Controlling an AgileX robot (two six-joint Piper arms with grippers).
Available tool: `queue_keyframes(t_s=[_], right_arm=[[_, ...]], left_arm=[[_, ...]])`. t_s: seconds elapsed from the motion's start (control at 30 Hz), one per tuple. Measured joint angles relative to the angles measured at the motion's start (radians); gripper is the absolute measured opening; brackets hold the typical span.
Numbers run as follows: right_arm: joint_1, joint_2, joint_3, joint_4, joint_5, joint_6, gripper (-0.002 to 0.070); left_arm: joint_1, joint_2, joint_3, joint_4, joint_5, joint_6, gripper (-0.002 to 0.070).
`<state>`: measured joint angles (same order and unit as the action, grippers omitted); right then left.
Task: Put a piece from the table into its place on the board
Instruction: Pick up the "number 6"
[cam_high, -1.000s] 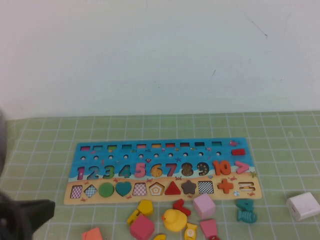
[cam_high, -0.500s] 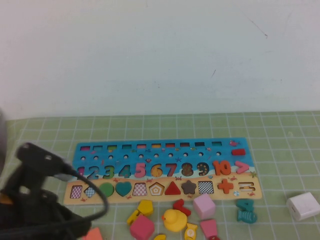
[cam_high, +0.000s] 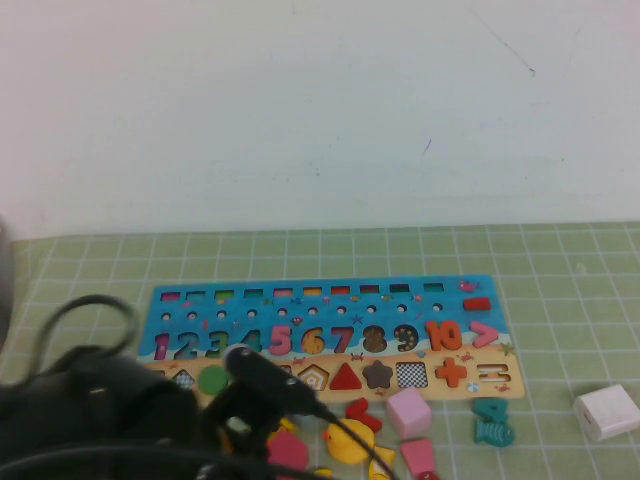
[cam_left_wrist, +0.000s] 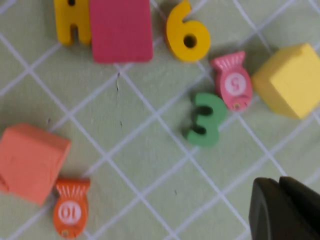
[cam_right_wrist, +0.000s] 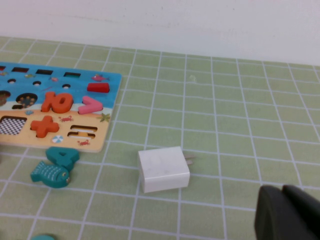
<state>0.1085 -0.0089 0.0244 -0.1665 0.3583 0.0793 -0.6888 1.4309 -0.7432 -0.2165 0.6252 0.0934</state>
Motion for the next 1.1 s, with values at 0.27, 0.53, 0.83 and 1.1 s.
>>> queue_keyframes(t_s=[0.27, 0.53, 0.83, 1.1], right_arm=[[0.0, 0.0, 0.0, 0.0, 0.0, 0.0, -0.0001], [0.0, 0.0, 0.0, 0.0, 0.0, 0.0, -0.0001], [0.0, 0.0, 0.0, 0.0, 0.0, 0.0, -0.0001], [0.0, 0.0, 0.0, 0.0, 0.0, 0.0, -0.0001]], left_arm=[[-0.044, 0.213, -0.202, 0.086, 0.006, -0.109, -0.0001], [-0.044, 0.386, -0.337, 0.113, 0.034, -0.13, 0.0006], [-0.044, 0.487, -0.408, 0.121, 0.115, -0.158, 0.0322], [-0.044, 0.529, -0.415, 0.164, 0.109, -0.228, 0.0451]])
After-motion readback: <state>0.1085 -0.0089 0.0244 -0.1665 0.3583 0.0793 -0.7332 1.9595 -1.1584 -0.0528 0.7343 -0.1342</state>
